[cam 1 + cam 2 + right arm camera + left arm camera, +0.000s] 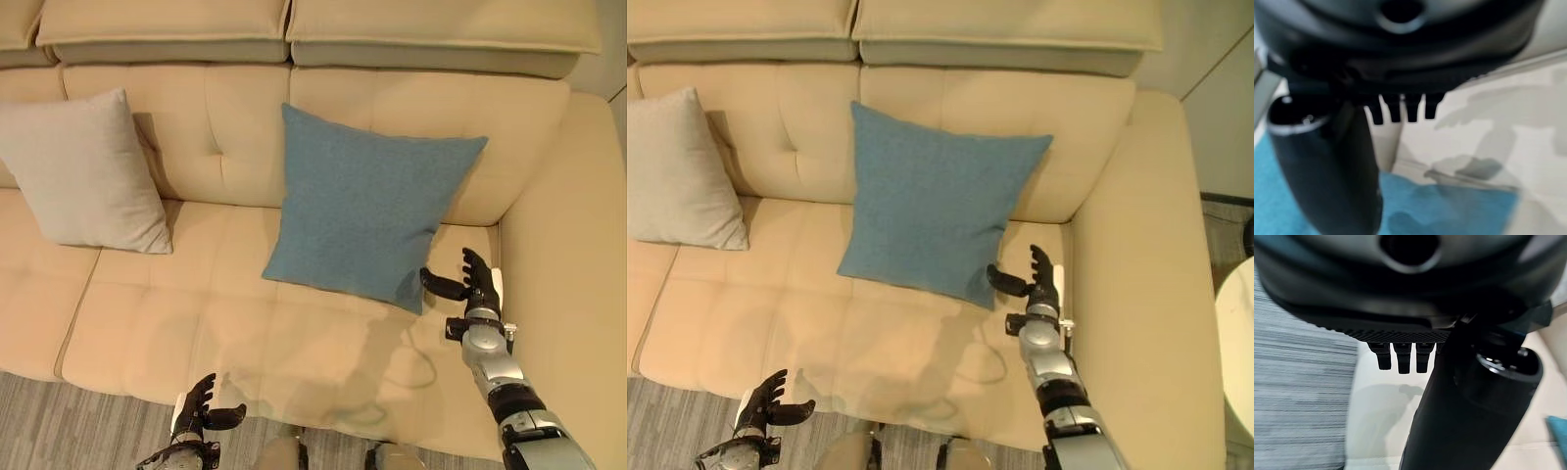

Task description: Pick up all the scattered cushions and arrange them neatly on the sofa.

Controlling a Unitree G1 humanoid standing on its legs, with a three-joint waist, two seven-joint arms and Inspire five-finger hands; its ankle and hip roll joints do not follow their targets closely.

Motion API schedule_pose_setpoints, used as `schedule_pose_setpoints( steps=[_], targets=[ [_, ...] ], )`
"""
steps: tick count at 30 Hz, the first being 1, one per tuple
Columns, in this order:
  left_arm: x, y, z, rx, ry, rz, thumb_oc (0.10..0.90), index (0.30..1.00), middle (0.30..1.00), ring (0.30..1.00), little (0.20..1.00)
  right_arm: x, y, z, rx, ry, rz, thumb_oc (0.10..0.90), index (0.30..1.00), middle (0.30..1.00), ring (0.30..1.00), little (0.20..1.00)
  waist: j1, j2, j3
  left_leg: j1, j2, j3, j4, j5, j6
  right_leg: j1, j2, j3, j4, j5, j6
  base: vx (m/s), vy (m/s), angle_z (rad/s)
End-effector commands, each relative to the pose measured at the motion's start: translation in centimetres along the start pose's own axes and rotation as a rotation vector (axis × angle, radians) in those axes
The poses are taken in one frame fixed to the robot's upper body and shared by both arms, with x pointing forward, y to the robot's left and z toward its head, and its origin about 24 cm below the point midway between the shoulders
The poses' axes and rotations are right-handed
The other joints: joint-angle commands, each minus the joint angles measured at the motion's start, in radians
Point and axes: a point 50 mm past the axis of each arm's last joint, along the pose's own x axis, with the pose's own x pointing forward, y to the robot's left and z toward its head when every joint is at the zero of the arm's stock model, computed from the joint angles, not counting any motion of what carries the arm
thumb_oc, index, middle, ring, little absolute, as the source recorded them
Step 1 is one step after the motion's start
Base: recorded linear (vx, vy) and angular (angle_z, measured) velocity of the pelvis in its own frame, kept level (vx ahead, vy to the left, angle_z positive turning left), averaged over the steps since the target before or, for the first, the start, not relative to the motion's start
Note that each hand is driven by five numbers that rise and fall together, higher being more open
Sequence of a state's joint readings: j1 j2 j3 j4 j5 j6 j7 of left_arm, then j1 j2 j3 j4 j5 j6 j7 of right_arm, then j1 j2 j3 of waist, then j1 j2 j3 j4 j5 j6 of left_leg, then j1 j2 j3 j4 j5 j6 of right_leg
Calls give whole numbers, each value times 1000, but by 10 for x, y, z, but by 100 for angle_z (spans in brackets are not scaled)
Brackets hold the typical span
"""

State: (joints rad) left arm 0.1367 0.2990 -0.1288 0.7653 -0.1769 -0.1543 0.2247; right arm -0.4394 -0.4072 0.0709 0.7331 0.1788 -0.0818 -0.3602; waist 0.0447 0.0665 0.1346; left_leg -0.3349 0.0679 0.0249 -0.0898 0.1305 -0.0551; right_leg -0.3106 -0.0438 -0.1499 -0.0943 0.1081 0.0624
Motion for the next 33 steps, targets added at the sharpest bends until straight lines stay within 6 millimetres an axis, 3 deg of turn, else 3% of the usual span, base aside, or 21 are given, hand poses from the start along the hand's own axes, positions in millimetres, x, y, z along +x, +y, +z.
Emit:
schedule_pose_setpoints(
  steps=[1, 9, 10, 11, 13, 24, 25, 32, 33],
  targets=[
    [9, 16, 22, 16, -107, 16, 800, 900, 900, 900, 900, 10, -19, 33, 28, -168, -85, 800, 900, 900, 900, 900, 17, -57, -22, 23, -39, 26, 3, -56, -27, 12, -42, 0, 7, -44, 85, 30, 4, 13],
    [10, 13, 38, 0, -179, -14, 800, 900, 900, 900, 900, 19, -22, 57, 15, -229, -100, 800, 900, 900, 900, 900, 51, -50, 2, -13, -51, 5, 3, -46, -31, -10, -48, -14, 7, -46, 87, 18, 2, 9],
    [9, 13, 40, 0, -187, -16, 800, 900, 900, 900, 900, 21, -23, 59, 15, -232, -103, 731, 796, 796, 796, 796, 58, -47, 7, -11, -54, 1, 3, -50, -33, -7, -49, -15, 7, -50, 88, 16, 3, 4],
    [10, 13, 41, 2, -192, -20, 800, 900, 900, 900, 900, 22, -24, 61, 13, -237, -105, 549, 524, 524, 524, 524, 59, -46, 6, -16, -56, -2, 3, -46, -33, -11, -50, -17, 7, -48, 88, 0, 0, 0],
    [10, 12, 45, 3, -207, -27, 800, 900, 900, 900, 900, 24, -29, 63, 28, -239, -125, 400, 300, 300, 300, 300, 68, -43, 9, -16, -60, -8, 3, -50, -35, -7, -51, -21, 7, -52, 90, 8, -1, 2],
    [10, 11, 49, 3, -227, -41, 800, 900, 900, 900, 900, 26, -51, 84, 80, -323, -189, 400, 300, 300, 300, 300, 71, -44, 6, -7, -69, -16, 3, -54, -36, 3, -55, -29, 7, -52, 93, 4, 5, 4],
    [30, -2, 91, 8, -276, -21, 800, 900, 900, 900, 900, 21, -33, 96, 94, -375, -132, 400, 300, 300, 300, 300, 34, -47, 6, 2, -63, -7, 3, -64, -38, 4, -53, -19, 7, -54, 94, 5, 31, 10],
    [32, 0, 86, -32, -251, -20, 800, 900, 900, 900, 900, 31, -42, 122, 105, -411, -186, 400, 300, 300, 300, 300, 22, -55, -28, -16, -63, -10, 3, -64, -34, -18, -54, -7, 7, -45, 93, 4, 8, -1],
    [32, 2, 82, -35, -237, -17, 800, 900, 900, 900, 900, 32, -45, 137, 120, -452, -206, 400, 300, 300, 300, 300, 22, -58, -32, -19, -63, -11, 3, -65, -34, -22, -54, -4, 7, -44, 93, -10, -3, -5]
  ],
)
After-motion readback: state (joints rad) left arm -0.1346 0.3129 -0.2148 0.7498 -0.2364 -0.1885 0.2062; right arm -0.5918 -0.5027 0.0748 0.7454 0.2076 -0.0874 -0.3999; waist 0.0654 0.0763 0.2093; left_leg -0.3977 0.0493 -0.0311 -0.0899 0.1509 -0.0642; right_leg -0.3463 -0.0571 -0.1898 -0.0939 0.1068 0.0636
